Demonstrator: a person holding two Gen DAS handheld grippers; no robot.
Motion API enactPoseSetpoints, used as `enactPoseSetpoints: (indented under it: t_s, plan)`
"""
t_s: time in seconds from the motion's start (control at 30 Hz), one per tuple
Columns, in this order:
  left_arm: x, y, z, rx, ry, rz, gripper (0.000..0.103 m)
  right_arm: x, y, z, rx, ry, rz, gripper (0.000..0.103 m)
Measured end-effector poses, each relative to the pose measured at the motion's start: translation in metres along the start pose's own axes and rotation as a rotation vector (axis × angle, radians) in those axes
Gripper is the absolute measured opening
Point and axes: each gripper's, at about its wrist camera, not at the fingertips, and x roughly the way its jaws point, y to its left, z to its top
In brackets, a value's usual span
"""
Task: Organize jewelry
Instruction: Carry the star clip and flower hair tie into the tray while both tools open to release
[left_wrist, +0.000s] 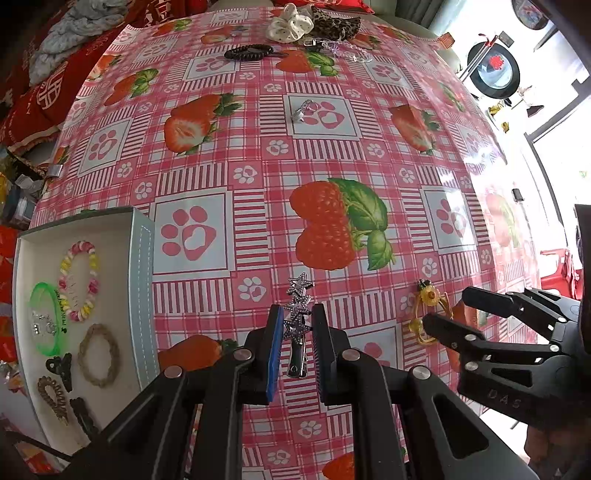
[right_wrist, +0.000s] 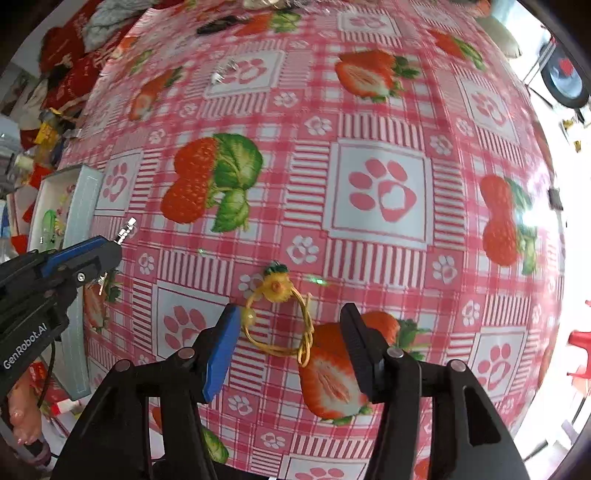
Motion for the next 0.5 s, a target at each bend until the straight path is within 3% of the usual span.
enactPoseSetpoints:
  t_s: [0.13,0.27,0.3,0.4,0.5]
  plan:
    - [0.000,0.003,-0.001,-0.010,0.001,0.002,0.021,0.014,0.011,0.004,-0.049,0.031,-0.041,0.060]
    - [0.000,0.006,-0.003,-0.023,0.005,0.003,0.021,0.024,0.031,0.001,-0.140,0.031,-0.145,0.059]
    - [0.000,0.006,-0.003,-0.027,0.005,0.003,0.021,0.024,0.034,-0.001,-0.153,0.022,-0.149,0.052]
    - [-0.002,0.008,-0.005,-0.036,0.003,0.003,0.021,0.022,0.038,-0.003,-0.164,0.014,-0.153,0.016]
    - [-0.004,0.009,-0.006,-0.047,-0.003,0.003,0.021,0.019,0.032,-0.001,-0.130,0.022,-0.117,0.016]
